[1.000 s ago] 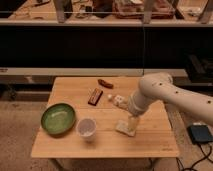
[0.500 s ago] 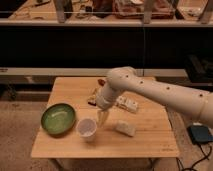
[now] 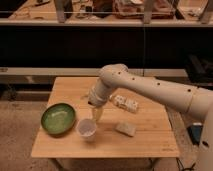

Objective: Move the arm in a circular motion

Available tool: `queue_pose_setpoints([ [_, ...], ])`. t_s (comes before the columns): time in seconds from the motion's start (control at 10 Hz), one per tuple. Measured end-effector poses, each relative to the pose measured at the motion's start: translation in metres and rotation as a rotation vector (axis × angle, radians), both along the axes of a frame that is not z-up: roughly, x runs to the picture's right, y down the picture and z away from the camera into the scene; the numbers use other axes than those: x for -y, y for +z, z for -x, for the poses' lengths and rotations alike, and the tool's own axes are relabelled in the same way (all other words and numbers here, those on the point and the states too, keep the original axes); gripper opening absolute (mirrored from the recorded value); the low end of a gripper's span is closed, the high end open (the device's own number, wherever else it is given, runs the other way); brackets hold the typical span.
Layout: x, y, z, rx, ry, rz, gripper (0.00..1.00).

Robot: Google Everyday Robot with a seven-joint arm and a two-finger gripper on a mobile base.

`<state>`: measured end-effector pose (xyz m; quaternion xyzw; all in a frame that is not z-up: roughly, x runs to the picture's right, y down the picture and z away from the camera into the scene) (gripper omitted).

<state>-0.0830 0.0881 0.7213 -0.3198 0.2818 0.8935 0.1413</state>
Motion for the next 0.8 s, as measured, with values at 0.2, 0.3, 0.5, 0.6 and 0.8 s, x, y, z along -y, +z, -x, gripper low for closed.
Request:
queue_pose_setpoints([
  [0.2, 0.036, 0.033, -0.011, -0.070, 0.004, -0.035, 0.80],
  [0.3, 0.061, 0.055, -0.023, -0.135, 0.014, -0.058, 0.80],
  [0.5, 0.113, 0.100, -0.065, -0.320, 0.064, -0.100, 0.80],
  [0.6, 0.135, 0.121, -0.096, -0.447, 0.101, -0.106, 0.80],
  [0.8, 0.141, 0.133, -0.124, -0.572, 0.128, -0.075, 0.80],
])
